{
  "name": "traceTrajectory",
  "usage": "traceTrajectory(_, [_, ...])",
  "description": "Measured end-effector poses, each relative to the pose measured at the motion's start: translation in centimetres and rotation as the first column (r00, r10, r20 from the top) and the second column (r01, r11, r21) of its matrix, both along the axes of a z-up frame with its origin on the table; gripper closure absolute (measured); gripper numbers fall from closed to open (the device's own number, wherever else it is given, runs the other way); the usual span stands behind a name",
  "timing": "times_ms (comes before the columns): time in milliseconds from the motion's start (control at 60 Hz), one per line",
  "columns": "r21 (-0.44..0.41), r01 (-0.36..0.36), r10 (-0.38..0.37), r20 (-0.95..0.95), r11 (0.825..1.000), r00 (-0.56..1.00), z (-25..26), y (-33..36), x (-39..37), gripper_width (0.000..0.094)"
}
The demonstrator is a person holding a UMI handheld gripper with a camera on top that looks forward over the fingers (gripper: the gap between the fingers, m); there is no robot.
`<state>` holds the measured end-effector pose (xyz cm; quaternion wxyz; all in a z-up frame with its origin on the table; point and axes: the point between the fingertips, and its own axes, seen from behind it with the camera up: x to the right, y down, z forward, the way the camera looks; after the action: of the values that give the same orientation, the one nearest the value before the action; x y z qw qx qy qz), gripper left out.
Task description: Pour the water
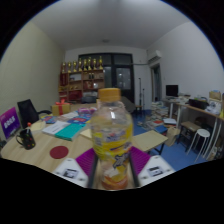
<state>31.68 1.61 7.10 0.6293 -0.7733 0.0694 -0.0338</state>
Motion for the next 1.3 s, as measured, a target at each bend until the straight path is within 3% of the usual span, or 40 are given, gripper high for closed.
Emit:
traceTrajectory(17, [-0.007,0.010,-0.009,0.007,1.000,1.000,-0.3,0.2,0.3,0.0461])
traceTrajectory(167, [0.029,0.036,-0.038,0.054,0.999,0.998,-0.2,0.8,-0.1,0.0499])
traceTrajectory(233, [-0.002,0.066,-0.065,0.043,0.998,0.997,-0.1,1.2,-0.6,0.0487])
traceTrajectory(283, [-0.037,0.078,-0.077,0.024,0.996,0.997,-0.4,0.9,0.0,0.0577])
traceTrajectory(350, [-0.093,0.085,-0.082,0.027,0.992,0.996,-0.2,1.0,-0.3,0.0615])
traceTrajectory(450, [-0.095,0.085,-0.073,0.130,0.992,0.989,4.9,0.9,-0.6,0.0613])
traceTrajectory(617, [-0.071,0.054,-0.012,0.484,0.996,0.875,16.3,3.9,-7.0,0.0614])
traceTrajectory(733, [-0.120,0.021,0.080,0.772,0.993,0.631,20.1,7.5,-14.8,0.0619])
traceTrajectory(833, [-0.233,0.022,0.221,0.947,0.972,0.232,18.2,9.9,-22.5,0.0615])
traceTrajectory(933, [-0.309,0.070,0.317,0.934,0.948,-0.166,13.3,12.6,-27.1,0.0615])
traceTrajectory(1017, [-0.339,0.128,0.361,0.835,0.932,-0.416,12.0,13.1,-29.4,0.0613])
traceTrajectory(1183, [-0.369,0.186,0.396,0.653,0.911,-0.646,11.0,12.7,-31.5,0.0616])
traceTrajectory(1200, [-0.419,0.180,0.427,0.625,0.890,-0.654,11.4,14.7,-31.3,0.0613])
traceTrajectory(1250, [-0.432,0.194,0.444,0.608,0.881,-0.658,10.9,14.4,-31.0,0.0614])
traceTrajectory(1267, [-0.435,0.197,0.448,0.606,0.879,-0.658,10.8,14.3,-30.9,0.0614])
traceTrajectory(1283, [-0.391,0.209,0.426,0.626,0.896,-0.653,10.2,12.2,-31.0,0.0614])
traceTrajectory(1300, [-0.437,0.198,0.451,0.610,0.877,-0.652,10.8,14.3,-30.7,0.0618])
